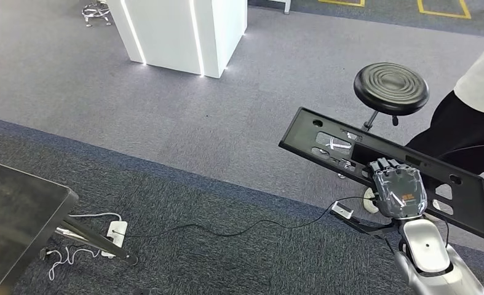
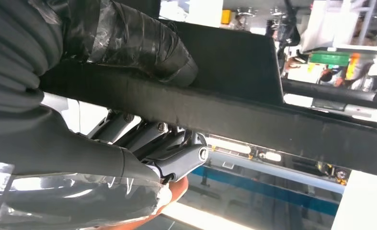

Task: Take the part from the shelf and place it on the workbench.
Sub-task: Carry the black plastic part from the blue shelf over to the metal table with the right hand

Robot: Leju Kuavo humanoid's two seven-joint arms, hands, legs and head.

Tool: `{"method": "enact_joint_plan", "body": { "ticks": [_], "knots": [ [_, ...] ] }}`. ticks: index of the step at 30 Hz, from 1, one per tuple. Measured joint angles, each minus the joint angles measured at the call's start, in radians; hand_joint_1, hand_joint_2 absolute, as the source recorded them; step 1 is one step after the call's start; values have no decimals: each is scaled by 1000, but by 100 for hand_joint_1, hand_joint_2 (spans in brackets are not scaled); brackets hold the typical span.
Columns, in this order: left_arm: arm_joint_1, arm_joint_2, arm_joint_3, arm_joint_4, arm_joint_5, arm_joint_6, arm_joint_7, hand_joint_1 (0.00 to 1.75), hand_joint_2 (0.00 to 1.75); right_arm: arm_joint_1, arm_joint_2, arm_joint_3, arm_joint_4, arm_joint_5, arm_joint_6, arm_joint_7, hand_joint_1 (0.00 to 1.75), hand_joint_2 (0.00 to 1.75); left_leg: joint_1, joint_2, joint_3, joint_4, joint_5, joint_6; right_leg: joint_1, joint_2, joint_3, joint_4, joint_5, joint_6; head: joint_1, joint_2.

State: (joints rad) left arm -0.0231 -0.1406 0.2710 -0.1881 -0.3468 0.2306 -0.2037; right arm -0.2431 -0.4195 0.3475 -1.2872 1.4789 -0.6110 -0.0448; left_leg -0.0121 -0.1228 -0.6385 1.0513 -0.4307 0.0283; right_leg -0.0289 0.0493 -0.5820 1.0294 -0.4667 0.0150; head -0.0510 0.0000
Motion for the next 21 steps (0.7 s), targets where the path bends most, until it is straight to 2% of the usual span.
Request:
{"method": "enact_joint_plan", "body": {
  "ticks": [1,2,3,4,5,6,7,8,10,11,12,13,14,15,16,18,19,20,21],
  "knots": [
    [0,0,0,0,0,0,0,0,175,-3,1,0,0,2,1,-1,175,175,-1,29,-15,31,-19,-5,-1,-15,6,-7,2,-6,-1,0],
    [-1,0,1,0,0,0,0,0,175,-5,2,0,0,4,2,-3,175,175,1,64,-40,84,-46,-9,2,-30,11,-10,2,-11,-2,0],
    [-3,0,1,0,-1,0,0,0,175,-7,4,1,1,7,4,-5,175,175,3,90,-73,149,-77,-13,4,-46,14,-11,0,-14,-2,0],
    [-4,-1,2,0,-2,0,0,0,175,-10,5,2,2,9,7,-7,175,175,8,104,-106,210,-100,-17,6,-62,15,-11,-2,-16,-3,0],
    [-4,-1,3,0,-3,0,0,0,175,-13,8,4,4,10,10,-9,175,175,12,110,-128,249,-107,-20,8,-77,16,-10,-5,-16,-3,0],
    [-3,-1,4,0,-4,0,0,0,175,-16,11,7,7,10,13,-11,175,175,16,113,-132,251,-96,-23,8,-92,17,-9,-8,-15,-3,0],
    [-1,-1,5,0,-4,0,0,0,175,-18,14,10,8,11,15,-12,175,175,19,118,-114,214,-69,-26,8,-105,19,-7,-11,-13,-3,0],
    [0,-1,6,0,-5,0,0,0,175,-21,18,13,9,11,17,-12,175,175,21,129,-78,145,-34,-27,7,-118,23,-6,-16,-10,-3,0],
    [-1,-1,7,0,-6,0,0,0,175,-27,23,19,10,11,19,-12,175,175,16,160,-13,22,7,-21,9,-142,30,-5,-24,-1,-3,0],
    [-1,-1,8,0,-6,0,-1,0,175,-31,25,23,11,12,19,-12,175,175,12,170,3,-9,12,-16,11,-151,34,-6,-26,5,-2,0],
    [-1,-1,8,0,-6,1,-1,0,175,-35,28,27,13,13,19,-12,175,175,7,171,5,-14,8,-10,12,-160,37,-8,-28,11,-2,0],
    [0,-1,10,0,-7,1,-1,0,175,-39,31,30,14,14,19,-11,175,175,5,162,5,-18,10,-4,13,-168,41,-10,-29,17,-2,0],
    [1,-1,11,0,-7,1,0,0,175,-41,34,34,15,15,19,-11,175,175,6,152,8,-22,11,3,11,-170,45,-12,-32,24,-2,0],
    [2,0,13,0,-7,2,0,0,175,-43,37,38,15,16,19,-10,175,175,8,142,13,-29,13,9,8,-156,46,-8,-39,29,-1,0],
    [2,0,15,0,-7,2,0,0,175,-45,39,41,16,17,19,-10,175,175,10,132,18,-36,15,16,5,-132,38,16,-55,33,0,0],
    [-1,0,16,0,-8,2,-1,0,175,-47,41,45,19,18,19,-9,175,175,12,112,25,-43,18,26,2,-74,-14,122,-109,34,1,0],
    [-3,0,17,0,-8,2,-1,0,175,-47,41,47,21,19,20,-8,175,175,11,102,25,-43,18,30,3,-59,-53,192,-136,34,2,0],
    [-3,0,18,0,-8,2,-1,0,175,-46,41,50,24,19,20,-8,175,175,10,90,25,-41,17,32,3,-53,-87,245,-149,34,2,0],
    [-3,0,19,0,-8,1,-1,0,175,-45,42,53,27,20,20,-8,175,175,9,76,26,-39,16,32,4,-50,-106,268,-142,34,2,0]
  ]
}}
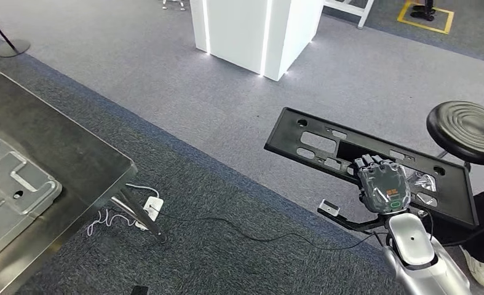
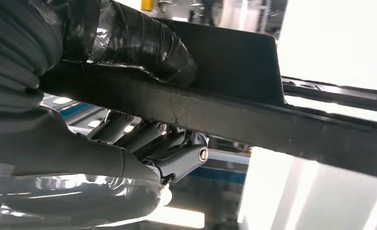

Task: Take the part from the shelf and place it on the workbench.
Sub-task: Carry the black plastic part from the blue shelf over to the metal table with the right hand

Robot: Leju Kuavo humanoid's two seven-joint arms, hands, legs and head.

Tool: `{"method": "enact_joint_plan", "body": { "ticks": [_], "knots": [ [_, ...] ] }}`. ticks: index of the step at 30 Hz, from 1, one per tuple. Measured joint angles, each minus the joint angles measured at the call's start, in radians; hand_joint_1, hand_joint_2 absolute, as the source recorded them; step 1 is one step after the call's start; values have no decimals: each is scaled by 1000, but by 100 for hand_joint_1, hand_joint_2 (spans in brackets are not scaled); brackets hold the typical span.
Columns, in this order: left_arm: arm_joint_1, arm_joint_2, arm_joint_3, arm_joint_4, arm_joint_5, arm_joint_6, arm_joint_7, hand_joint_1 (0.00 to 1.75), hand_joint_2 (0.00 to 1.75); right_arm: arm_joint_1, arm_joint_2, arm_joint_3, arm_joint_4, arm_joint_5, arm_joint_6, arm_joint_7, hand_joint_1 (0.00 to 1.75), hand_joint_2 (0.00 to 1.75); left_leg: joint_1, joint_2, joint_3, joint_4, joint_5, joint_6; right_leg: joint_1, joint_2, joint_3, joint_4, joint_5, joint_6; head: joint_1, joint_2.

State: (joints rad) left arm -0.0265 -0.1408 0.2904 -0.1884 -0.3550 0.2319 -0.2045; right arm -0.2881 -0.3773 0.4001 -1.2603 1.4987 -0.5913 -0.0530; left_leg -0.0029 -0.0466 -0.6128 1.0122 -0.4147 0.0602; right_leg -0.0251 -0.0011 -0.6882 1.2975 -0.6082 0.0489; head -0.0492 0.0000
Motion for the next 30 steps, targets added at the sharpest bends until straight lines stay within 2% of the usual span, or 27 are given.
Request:
{"method": "enact_joint_plan", "body": {
  "ticks": [1,2,3,4,5,6,7,8,9,11,12,13,14,15,16,17,19,20,21,23,24,26,28,29,30],
  "knots": [
    [0,0,1,0,0,0,0,0,175,1,1,2,2,0,0,0,175,175,0,-14,1,3,-2,-1,0,2,-1,-17,27,-1,0,0],
    [1,0,2,0,0,0,0,0,175,1,1,4,4,0,0,0,175,175,0,-29,1,8,-4,-2,-1,8,17,-71,68,-2,0,0],
    [2,0,3,0,0,0,0,0,175,1,2,4,4,0,0,0,175,175,1,-42,1,12,-6,-5,-4,29,44,-139,105,-4,0,0],
    [1,0,4,0,0,0,0,0,175,1,2,4,5,0,0,0,175,175,1,-56,-2,18,-9,-8,-7,55,69,-202,130,-5,0,0],
    [1,0,4,0,0,0,0,0,175,1,2,5,6,0,-1,0,175,175,2,-68,-7,21,-10,-14,-8,77,86,-242,142,-7,0,0],
    [1,-1,4,0,0,0,-1,0,175,1,2,5,7,0,-1,0,175,175,4,-81,-12,23,-9,-20,-7,90,93,-259,140,-9,0,0],
    [2,-1,5,0,0,0,-1,0,175,1,3,6,7,0,-1,0,175,175,5,-94,-16,22,-7,-27,-5,87,96,-263,139,-12,0,0],
    [4,-1,5,0,0,0,-2,0,175,1,4,7,7,0,-1,1,175,175,7,-104,-18,20,-6,-34,-6,73,98,-265,140,-17,0,0],
    [7,0,5,0,0,0,-2,0,175,-1,5,8,7,0,-1,1,175,175,6,-95,-21,25,-9,-39,-7,61,102,-270,142,-23,0,0],
    [7,0,6,0,0,1,-2,0,175,-2,8,9,7,0,0,2,175,175,3,-36,-49,81,-44,-47,-10,32,112,-282,145,-36,-4,0],
    [5,0,6,0,0,1,-2,0,175,-2,9,9,7,0,0,3,175,175,3,1,-77,139,-74,-50,-7,16,116,-284,144,-41,-5,0],
    [3,0,6,0,0,1,-3,0,175,-1,9,9,8,0,0,3,175,175,5,22,-111,206,-105,-53,-5,0,117,-285,143,-44,-6,0],
    [2,0,6,0,0,1,-3,0,175,-1,9,9,8,0,0,3,175,175,8,31,-142,264,-126,-57,-3,-15,118,-284,141,-45,-6,0],
    [2,0,6,0,0,1,-3,0,175,0,10,10,8,0,-1,3,175,175,11,36,-158,295,-130,-60,-3,-31,119,-283,138,-45,-6,0],
    [4,0,6,0,0,1,-2,0,175,1,10,10,9,0,-1,3,175,175,13,39,-154,286,-114,-62,-3,-45,121,-282,135,-43,-6,0],
    [5,0,6,0,0,1,-2,0,175,2,10,11,9,0,-1,3,175,175,14,46,-129,238,-83,-64,-4,-58,124,-280,131,-41,-6,0],
    [6,0,6,0,-1,3,0,0,175,3,10,11,10,0,-1,4,175,175,11,80,-54,98,-28,-60,-2,-83,131,-275,120,-32,-6,0],
    [5,0,6,0,-1,3,0,0,175,3,10,11,10,0,-1,4,175,175,8,92,-29,52,-15,-54,1,-94,134,-274,116,-26,-6,0],
    [4,0,6,0,-1,4,1,0,175,2,10,11,10,0,-1,5,175,175,4,99,-18,30,-13,-48,3,-103,137,-274,113,-20,-5,0],
    [5,0,6,0,-1,4,2,0,175,2,11,11,10,0,-1,5,175,175,0,82,-18,27,-15,-35,5,-119,144,-277,110,-9,-5,0],
    [7,0,7,0,0,5,3,0,175,1,11,11,9,0,-1,5,175,175,1,72,-14,22,-13,-29,2,-116,148,-276,106,-3,-4,0],
    [7,0,9,0,0,5,3,0,175,-1,12,11,7,-1,0,5,175,175,6,52,-5,11,-9,-16,-3,-72,132,-232,76,4,-3,0],
    [2,-1,10,0,-1,2,2,0,175,-2,9,11,8,0,2,3,175,175,7,33,-2,8,-8,-8,-4,-16,68,-111,20,5,-2,0],
    [0,-2,10,0,-1,0,1,0,175,-2,8,12,9,0,4,0,175,175,6,21,-2,8,-8,-5,-4,-5,29,-44,-2,6,-1,0],
    [-1,-3,10,0,-2,0,1,0,175,-3,7,14,11,1,8,-3,175,175,6,7,-1,8,-9,-4,-3,-1,0,0,-7,6,-1,0]
  ]
}}
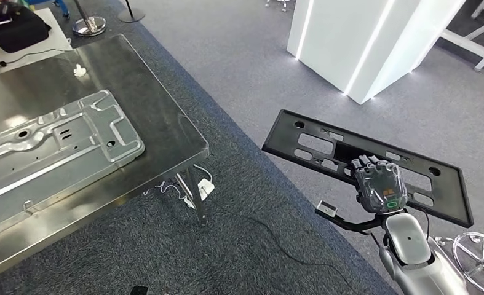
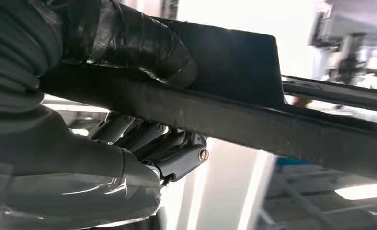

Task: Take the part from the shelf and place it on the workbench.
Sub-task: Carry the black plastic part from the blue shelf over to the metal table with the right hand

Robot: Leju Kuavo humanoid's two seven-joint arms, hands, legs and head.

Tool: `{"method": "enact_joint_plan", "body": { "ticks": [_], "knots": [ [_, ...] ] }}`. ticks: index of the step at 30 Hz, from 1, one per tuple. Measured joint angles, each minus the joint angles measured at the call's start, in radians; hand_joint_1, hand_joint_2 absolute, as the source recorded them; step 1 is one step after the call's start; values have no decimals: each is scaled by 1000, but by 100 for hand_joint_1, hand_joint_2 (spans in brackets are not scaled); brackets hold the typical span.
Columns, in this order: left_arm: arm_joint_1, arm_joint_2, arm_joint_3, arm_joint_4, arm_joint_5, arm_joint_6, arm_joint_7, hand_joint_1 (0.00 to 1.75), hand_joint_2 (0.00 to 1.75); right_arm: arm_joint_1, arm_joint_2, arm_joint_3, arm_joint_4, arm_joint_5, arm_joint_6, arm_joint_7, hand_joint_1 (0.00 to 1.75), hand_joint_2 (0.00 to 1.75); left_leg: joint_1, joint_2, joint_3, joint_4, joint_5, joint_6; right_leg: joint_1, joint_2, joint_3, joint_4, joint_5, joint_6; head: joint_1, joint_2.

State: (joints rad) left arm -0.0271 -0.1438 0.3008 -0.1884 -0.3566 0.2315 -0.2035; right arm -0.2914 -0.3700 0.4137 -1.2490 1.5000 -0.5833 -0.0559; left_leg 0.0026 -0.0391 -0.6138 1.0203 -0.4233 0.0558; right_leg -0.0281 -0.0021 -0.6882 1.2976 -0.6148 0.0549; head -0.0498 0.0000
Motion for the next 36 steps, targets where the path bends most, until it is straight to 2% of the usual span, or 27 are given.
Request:
{"method": "enact_joint_plan", "body": {
  "ticks": [1,2,3,4,5,7,9,10,11,13,15,16,17,19,21,22,24,25,27,28,29,30,31,32,33,35,36],
  "knots": [
    [0,-1,0,0,-1,0,0,0,175,-3,0,3,2,1,5,-4,175,175,-1,-14,1,1,0,0,0,2,-13,8,15,0,0,0],
    [0,-2,1,0,-2,0,-1,0,175,-9,0,7,4,2,12,-7,175,175,-1,-28,2,2,-1,0,0,4,-6,-24,47,-2,0,0],
    [1,-2,1,0,-4,0,-1,0,175,-18,0,11,6,2,19,-9,175,175,-1,-41,3,3,-1,-1,-2,13,17,-86,89,-4,0,0],
    [0,-3,2,0,-7,-1,-2,0,175,-31,0,17,9,2,26,-12,175,175,-1,-54,2,6,-2,-4,-3,37,45,-154,123,-7,0,0],
    [-1,-3,2,0,-10,-1,-2,0,175,-46,0,23,12,2,34,-15,175,175,-2,-65,-1,10,-3,-8,-5,58,69,-211,143,-9,0,0],
    [-4,-4,2,0,-18,-2,-3,0,175,-75,0,40,20,1,50,-21,175,175,0,-87,-9,13,-2,-21,-3,82,91,-261,148,-15,0,0],
    [-2,-4,3,0,-22,-2,-4,0,175,-99,4,59,29,0,62,-26,175,175,5,-102,-17,11,1,-35,-2,57,97,-270,150,-26,0,0],
    [0,-4,4,0,-23,-2,-4,0,175,-108,8,67,33,-1,66,-28,175,175,4,-87,-23,20,-5,-40,-3,44,101,-275,152,-33,-1,0],
    [0,-4,4,0,-25,-3,-3,0,175,-117,11,74,35,-3,69,-30,175,175,2,-60,-36,47,-22,-44,-5,29,105,-280,154,-40,-3,0],
    [-2,-4,4,0,-29,-5,-3,0,175,-135,14,88,41,-8,75,-34,175,175,2,4,-90,156,-79,-50,-4,0,111,-284,153,-50,-7,0],
    [-5,-4,4,0,-33,-6,-2,0,175,-150,16,105,49,-13,82,-39,175,175,7,26,-150,271,-121,-57,0,-31,113,-283,149,-53,-7,0],
    [-5,-4,4,0,-34,-7,-2,0,175,-155,18,116,54,-14,86,-41,175,175,8,30,-159,287,-118,-59,0,-46,114,-282,146,-52,-8,0],
    [-4,-4,5,0,-35,-7,-2,0,175,-160,21,126,58,-15,89,-43,175,175,9,34,-147,263,-95,-60,1,-60,117,-280,142,-50,-8,0],
    [-3,-4,5,0,-35,-7,-2,0,175,-168,24,144,64,-17,94,-46,175,175,4,68,-78,131,-32,-55,3,-87,125,-276,131,-44,-8,0],
    [-5,-5,5,0,-35,-7,-3,0,175,-178,25,157,70,-19,97,-48,175,175,-4,98,-27,33,-1,-42,10,-110,132,-273,121,-34,-6,0],
    [-5,-5,5,0,-35,-7,-3,0,175,-184,26,161,72,-19,98,-49,175,175,-8,99,-23,21,-3,-36,13,-120,134,-273,119,-29,-6,0],
    [-2,-6,6,0,-35,-7,-4,0,175,-195,29,170,75,-20,99,-52,175,175,-6,75,-23,17,-1,-25,14,-134,140,-277,114,-18,-5,0],
    [-1,-6,6,0,-36,-7,-4,0,175,-200,31,174,76,-21,99,-53,175,175,-4,63,-19,12,1,-19,12,-122,142,-271,107,-12,-4,0],
    [-2,-7,7,0,-36,-6,-4,0,175,-206,31,180,78,-23,99,-53,175,175,2,42,-9,2,4,-7,6,-65,118,-209,69,-5,-3,0],
    [-5,-8,7,0,-37,-6,-4,0,175,-207,31,182,80,-24,100,-53,175,175,2,30,-8,0,4,-4,5,-32,89,-149,41,-4,-2,0],
    [-7,-8,7,0,-38,-5,-4,0,175,-207,30,185,83,-25,100,-54,175,175,1,18,-7,1,4,-1,5,-13,52,-82,14,-4,-2,0],
    [-8,-10,7,0,-38,-5,-4,0,175,-206,30,188,86,-27,101,-54,175,175,0,4,-7,1,3,1,6,-4,19,-28,-1,-4,-2,0],
    [-8,-10,7,0,-38,-5,-4,0,175,-205,30,191,89,-29,102,-54,175,175,-1,-10,-6,1,2,1,6,0,-1,-3,3,-5,-2,0],
    [-7,-11,8,0,-38,-5,-4,0,175,-204,30,195,91,-31,103,-54,175,175,-1,-25,-5,2,2,1,6,2,-3,-17,27,-7,-2,0],
    [-6,-11,8,0,-38,-5,-4,0,175,-203,30,198,92,-32,103,-53,175,175,-1,-40,-2,3,1,0,6,9,14,-69,68,-10,-2,0],
    [-6,-12,9,0,-39,-4,-4,0,175,-205,29,202,94,-34,103,-52,175,175,0,-67,-2,6,-1,-4,3,51,66,-201,136,-19,-2,0],
    [-7,-13,9,0,-40,-4,-4,0,175,-206,28,204,94,-35,104,-50,175,175,1,-79,-5,8,0,-9,4,70,86,-246,151,-23,-2,0]
  ]
}}
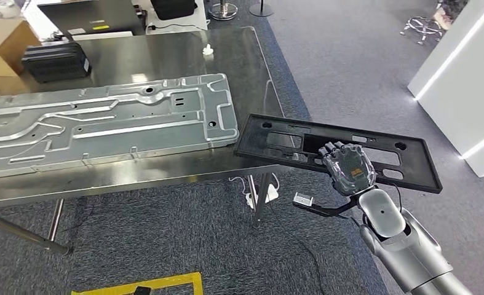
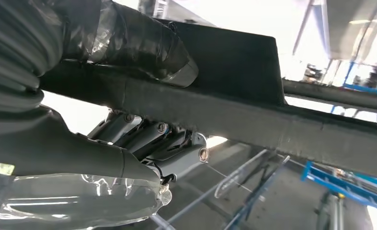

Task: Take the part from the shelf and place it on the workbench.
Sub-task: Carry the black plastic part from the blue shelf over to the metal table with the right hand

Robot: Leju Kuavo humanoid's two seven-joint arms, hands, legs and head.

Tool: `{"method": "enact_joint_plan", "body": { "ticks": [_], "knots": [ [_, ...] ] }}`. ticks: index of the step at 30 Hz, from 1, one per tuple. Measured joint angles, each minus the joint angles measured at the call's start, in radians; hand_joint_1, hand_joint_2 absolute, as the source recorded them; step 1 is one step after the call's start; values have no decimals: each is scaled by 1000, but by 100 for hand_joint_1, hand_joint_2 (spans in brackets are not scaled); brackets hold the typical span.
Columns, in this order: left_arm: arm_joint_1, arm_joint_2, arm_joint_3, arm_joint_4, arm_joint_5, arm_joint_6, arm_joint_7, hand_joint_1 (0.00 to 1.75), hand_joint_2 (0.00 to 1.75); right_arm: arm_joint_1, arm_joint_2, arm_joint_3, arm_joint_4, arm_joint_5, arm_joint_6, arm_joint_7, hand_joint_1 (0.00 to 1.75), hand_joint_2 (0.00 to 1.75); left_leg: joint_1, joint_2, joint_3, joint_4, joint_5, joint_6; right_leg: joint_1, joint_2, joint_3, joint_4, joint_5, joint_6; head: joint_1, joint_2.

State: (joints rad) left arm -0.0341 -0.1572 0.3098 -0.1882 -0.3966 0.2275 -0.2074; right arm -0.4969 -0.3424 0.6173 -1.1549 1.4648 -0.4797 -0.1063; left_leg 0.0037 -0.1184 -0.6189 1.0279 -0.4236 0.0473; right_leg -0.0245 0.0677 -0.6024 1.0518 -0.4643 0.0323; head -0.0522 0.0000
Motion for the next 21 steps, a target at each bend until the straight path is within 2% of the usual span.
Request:
{"method": "enact_joint_plan", "body": {
  "ticks": [1,2,3,4,5,6,7,8,9,10,11,12,13,15,16,17,19,20,21],
  "knots": [
    [0,-1,0,0,-1,0,0,0,175,0,-1,2,1,-1,0,1,175,175,3,-12,-4,0,1,-6,1,11,9,-21,0,-3,0,0],
    [0,-2,1,0,-1,1,0,0,175,-1,-2,4,1,-2,0,2,175,175,5,-24,-8,-1,4,-13,3,7,13,-27,-2,-6,0,0],
    [2,-3,1,0,-1,1,0,0,175,-2,-2,5,1,-4,0,4,175,175,7,-36,-11,-3,6,-21,2,-5,16,-32,-1,-10,0,0],
    [5,-3,1,0,-1,1,0,0,175,-3,-1,6,1,-5,0,5,175,175,5,-31,-13,-1,4,-28,0,-18,21,-40,1,-16,0,0],
    [7,-3,1,0,0,2,1,0,175,-3,0,7,1,-6,0,6,175,175,3,-8,-20,14,-6,-34,-2,-31,28,-49,4,-22,-2,0],
    [8,-3,1,0,-1,2,1,0,175,-4,1,8,1,-8,0,7,175,175,1,25,-36,48,-26,-39,-4,-46,36,-58,6,-28,-4,0],
    [7,-3,1,0,-1,2,1,0,175,-4,1,8,1,-8,1,7,175,175,1,65,-62,103,-53,-42,-2,-60,41,-61,6,-32,-6,0],
    [4,-3,1,0,-1,2,1,0,175,-3,1,8,1,-9,1,7,175,175,4,91,-96,168,-83,-45,-1,-75,43,-62,4,-34,-7,0],
    [3,-3,1,0,-1,2,1,0,175,-3,1,8,2,-9,2,7,175,175,6,104,-127,227,-104,-47,0,-90,43,-60,2,-35,-7,0],
    [2,-3,1,0,-1,1,1,0,175,-2,1,9,3,-9,2,7,175,175,9,109,-146,261,-109,-49,1,-105,44,-58,-1,-35,-7,0],
    [2,-3,1,0,-1,1,2,0,175,-2,1,10,3,-9,2,7,175,175,11,113,-145,258,-96,-52,0,-119,44,-56,-4,-33,-7,0],
    [3,-3,2,0,-1,1,2,0,175,-2,1,10,4,-9,2,7,175,175,12,120,-124,216,-67,-53,-1,-132,46,-53,-9,-30,-7,0],
    [3,-3,2,0,0,1,2,0,175,-2,1,11,4,-9,2,7,175,175,12,134,-88,148,-33,-52,-1,-145,49,-49,-14,-26,-7,0],
    [1,-4,2,0,-1,1,2,0,175,-4,1,11,4,-9,2,7,175,175,6,168,-28,36,2,-44,4,-167,53,-41,-25,-15,-6,0],
    [0,-4,2,0,-1,1,2,0,175,-5,1,11,4,-9,3,7,175,175,2,175,-16,12,5,-37,8,-177,55,-38,-29,-9,-6,0],
    [0,-4,2,0,-1,0,3,0,175,-6,1,11,4,-9,3,7,175,175,-2,170,-16,8,0,-30,10,-187,56,-38,-31,-3,-5,0],
    [2,-4,3,0,-1,0,3,0,175,-8,2,12,4,-9,3,8,175,175,0,146,-16,4,3,-17,8,-198,64,-40,-36,8,-5,0],
    [3,-4,4,0,-1,0,3,0,175,-9,2,13,4,-9,2,8,175,175,2,135,-13,0,4,-11,5,-183,63,-30,-47,13,-5,0],
    [3,-5,5,0,-1,0,4,0,175,-9,2,13,4,-10,2,8,175,175,5,124,-11,-3,6,-5,2,-157,51,0,-69,16,-4,0]
  ]
}}
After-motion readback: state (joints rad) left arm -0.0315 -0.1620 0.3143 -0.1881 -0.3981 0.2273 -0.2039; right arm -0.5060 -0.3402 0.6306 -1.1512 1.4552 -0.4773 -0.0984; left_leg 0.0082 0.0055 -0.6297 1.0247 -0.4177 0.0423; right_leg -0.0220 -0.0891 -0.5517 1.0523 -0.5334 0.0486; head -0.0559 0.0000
